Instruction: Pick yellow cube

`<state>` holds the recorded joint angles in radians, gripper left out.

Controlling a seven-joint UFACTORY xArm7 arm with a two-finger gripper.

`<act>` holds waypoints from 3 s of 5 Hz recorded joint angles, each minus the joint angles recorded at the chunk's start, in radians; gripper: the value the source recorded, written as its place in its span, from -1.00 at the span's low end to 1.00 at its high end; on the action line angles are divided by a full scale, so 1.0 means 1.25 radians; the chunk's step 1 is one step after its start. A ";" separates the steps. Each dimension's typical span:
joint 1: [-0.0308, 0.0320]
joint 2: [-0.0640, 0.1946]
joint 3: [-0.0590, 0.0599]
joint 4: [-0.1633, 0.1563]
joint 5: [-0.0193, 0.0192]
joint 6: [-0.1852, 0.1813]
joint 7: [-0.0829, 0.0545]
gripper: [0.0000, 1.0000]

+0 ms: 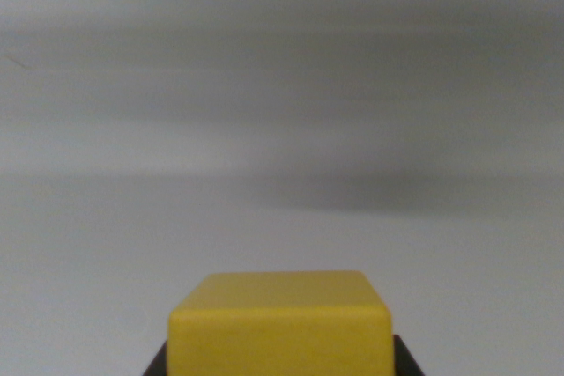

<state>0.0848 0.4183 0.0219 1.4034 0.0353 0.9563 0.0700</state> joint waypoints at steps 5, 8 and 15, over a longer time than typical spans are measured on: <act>-0.0002 -0.027 0.000 0.047 -0.0008 0.074 0.002 1.00; -0.0004 -0.055 0.000 0.094 -0.0016 0.150 0.005 1.00; -0.0007 -0.093 0.000 0.159 -0.0027 0.252 0.008 1.00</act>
<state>0.0839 0.3019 0.0214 1.6016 0.0319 1.2708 0.0804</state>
